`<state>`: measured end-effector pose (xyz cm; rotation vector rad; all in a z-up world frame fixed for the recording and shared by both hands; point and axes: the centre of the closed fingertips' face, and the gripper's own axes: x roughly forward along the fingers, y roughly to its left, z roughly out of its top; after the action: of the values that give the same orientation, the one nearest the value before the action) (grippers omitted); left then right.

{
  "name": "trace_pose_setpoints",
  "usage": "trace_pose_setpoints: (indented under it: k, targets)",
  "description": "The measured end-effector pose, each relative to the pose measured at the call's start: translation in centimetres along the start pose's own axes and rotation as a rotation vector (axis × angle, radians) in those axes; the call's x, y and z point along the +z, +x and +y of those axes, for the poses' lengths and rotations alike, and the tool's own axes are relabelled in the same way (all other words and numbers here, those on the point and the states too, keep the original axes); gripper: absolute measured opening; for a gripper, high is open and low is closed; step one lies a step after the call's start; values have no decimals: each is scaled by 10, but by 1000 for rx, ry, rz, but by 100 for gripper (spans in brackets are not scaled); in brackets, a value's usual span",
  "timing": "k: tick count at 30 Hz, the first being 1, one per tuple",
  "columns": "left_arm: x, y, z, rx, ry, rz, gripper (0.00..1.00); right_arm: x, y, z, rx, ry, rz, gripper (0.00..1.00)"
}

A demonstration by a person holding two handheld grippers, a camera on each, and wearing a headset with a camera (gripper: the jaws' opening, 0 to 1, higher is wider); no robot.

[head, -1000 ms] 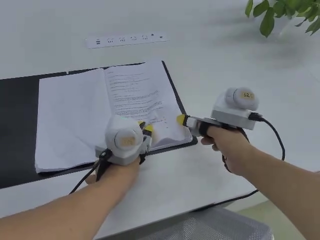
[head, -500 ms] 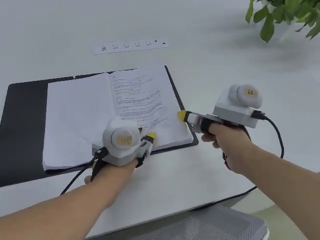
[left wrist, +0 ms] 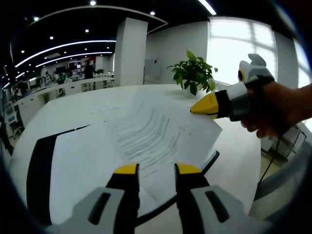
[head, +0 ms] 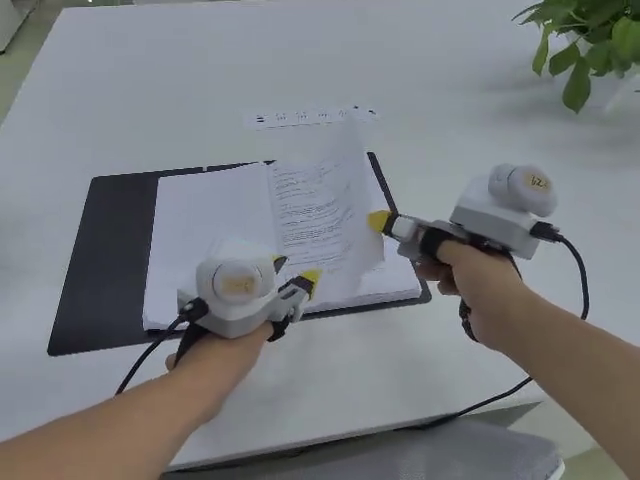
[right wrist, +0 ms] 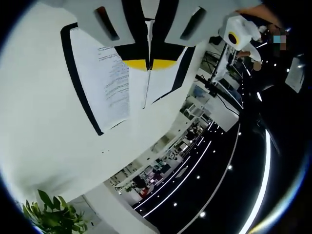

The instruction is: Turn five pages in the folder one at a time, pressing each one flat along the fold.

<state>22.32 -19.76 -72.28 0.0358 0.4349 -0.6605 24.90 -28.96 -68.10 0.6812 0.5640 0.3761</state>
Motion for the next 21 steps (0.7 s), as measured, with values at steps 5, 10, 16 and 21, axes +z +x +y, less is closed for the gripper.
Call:
trace_pose_setpoints:
  k: [5, 10, 16, 21]
  targets:
    - [8, -21, 17, 25, 9, -24, 27, -2, 9, 25, 44, -2, -3, 0]
    - [9, -44, 37, 53, 20, -36, 27, -8, 20, 51, 84, -8, 3, 0]
    - [6, -72, 63, 92, 25, -45, 27, -23, 34, 88, 123, -25, 22, 0]
    - [1, -91, 82, 123, 28, -45, 26, -39, 50, 117, 151, -29, 46, 0]
